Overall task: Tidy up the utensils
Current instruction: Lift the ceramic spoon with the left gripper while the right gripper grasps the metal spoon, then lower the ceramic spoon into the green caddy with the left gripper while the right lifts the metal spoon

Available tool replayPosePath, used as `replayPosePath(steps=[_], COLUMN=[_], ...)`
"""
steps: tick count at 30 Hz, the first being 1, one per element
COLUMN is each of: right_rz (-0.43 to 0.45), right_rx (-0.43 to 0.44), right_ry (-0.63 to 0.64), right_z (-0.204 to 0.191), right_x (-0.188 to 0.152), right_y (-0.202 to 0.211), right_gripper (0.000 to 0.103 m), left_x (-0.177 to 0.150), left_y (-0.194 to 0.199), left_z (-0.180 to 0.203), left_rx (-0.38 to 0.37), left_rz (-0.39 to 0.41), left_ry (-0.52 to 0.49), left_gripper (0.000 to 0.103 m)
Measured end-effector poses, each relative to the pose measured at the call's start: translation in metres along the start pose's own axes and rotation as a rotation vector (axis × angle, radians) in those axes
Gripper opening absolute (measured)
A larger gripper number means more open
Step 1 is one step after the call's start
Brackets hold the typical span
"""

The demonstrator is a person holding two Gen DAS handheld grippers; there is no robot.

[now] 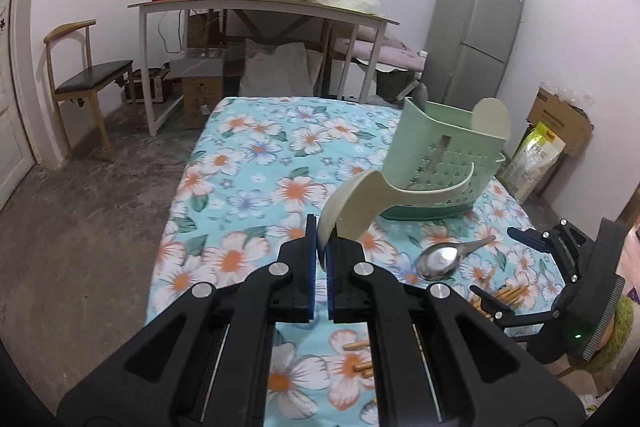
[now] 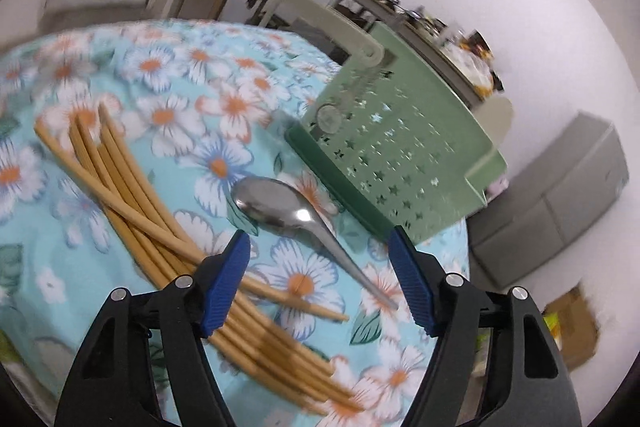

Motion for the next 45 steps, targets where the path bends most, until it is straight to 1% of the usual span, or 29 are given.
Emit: replayPosePath(steps=[5, 9, 12, 14, 15, 17, 19, 20, 23, 24, 25, 26, 27, 30, 33, 37, 39, 41, 45], right_rz=[-0.034, -0.078, -0.116, -0.133, -0.139, -0.13, -0.115, -0.128, -0.122, -0.119, -0.109, -0.097, -0.089, -0.066, -0.051, -0.034, -0.027, -0.019, -0.004], right_rx=[-0.014, 0.003, 0.043, 0.081, 0.105, 0.12, 0.138, 0.134, 0.159, 0.163, 0.145, 0.132, 0.124, 0.102, 0.077, 0.033, 0.009, -0.004, -0.023], right_ry=[0.111, 0.197, 0.278, 0.333, 0.359, 0.408, 0.462, 0.489, 0.53, 0.537, 0.543, 0.543, 0.536, 0.445, 0.373, 0.251, 0.18, 0.102, -0.051], right_z=[-0.004, -0.001, 0.001, 0.0, -0.001, -0.005, -0.01, -0.013, -0.019, -0.022, -0.023, -0.023, -0.022, -0.013, 0.0, 0.02, 0.03, 0.042, 0.066], right_x=[0.008, 0.009, 0.009, 0.009, 0.011, 0.014, 0.02, 0.022, 0.027, 0.027, 0.027, 0.027, 0.028, 0.032, 0.034, 0.037, 0.038, 0.037, 0.035], right_y=[-0.02, -0.033, -0.037, -0.042, -0.045, -0.048, -0.053, -0.055, -0.062, -0.064, -0.064, -0.064, -0.063, -0.058, -0.051, -0.04, -0.034, -0.027, -0.018], right_gripper=[0.063, 0.058, 0.057, 0.055, 0.053, 0.052, 0.047, 0.044, 0.029, 0.021, 0.017, 0.015, 0.009, 0.008, 0.007, 0.007, 0.006, 0.006, 0.006], left_x=[0.001, 0.003, 0.005, 0.007, 0.007, 0.009, 0.01, 0.011, 0.015, 0.018, 0.021, 0.024, 0.028, 0.04, 0.057, 0.077, 0.087, 0.095, 0.108], left_y=[-0.006, -0.014, -0.019, -0.021, -0.022, -0.023, -0.022, -0.021, -0.015, -0.011, -0.009, -0.006, -0.001, 0.012, 0.023, 0.026, 0.02, 0.014, -0.003], left_z=[-0.009, -0.013, -0.016, -0.017, -0.017, -0.017, -0.016, -0.016, -0.015, -0.013, -0.012, -0.011, -0.008, -0.002, 0.002, 0.016, 0.025, 0.036, 0.059], left_rx=[0.004, 0.011, 0.01, 0.009, 0.011, 0.012, 0.01, 0.008, -0.006, -0.007, -0.009, -0.01, -0.01, -0.01, -0.027, -0.003, 0.026, 0.037, 0.104], left_rz=[-0.013, -0.023, -0.029, -0.027, -0.026, -0.025, -0.025, -0.023, -0.006, 0.005, 0.012, 0.023, 0.04, 0.087, 0.132, 0.174, 0.172, 0.154, 0.117], left_ry=[0.011, 0.003, 0.007, 0.005, 0.0, -0.005, -0.008, -0.009, -0.015, -0.025, -0.03, -0.037, -0.049, -0.074, -0.085, -0.159, -0.221, -0.284, -0.452], left_gripper=[0.003, 0.003, 0.003, 0.003, 0.003, 0.003, 0.003, 0.003, 0.003, 0.003, 0.003, 0.003, 0.003, 0.003, 0.003, 0.003, 0.003, 0.003, 0.003])
Point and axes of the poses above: each gripper's, at about its wrist camera, not at the fingertips, and y roughly against the way its jaws point, z to its right, x to its top, the point moved 2 cm from there along -y, roughly the way its jaws point, and after that the axes turned 2 degrees about z, right-handed, at the moved point
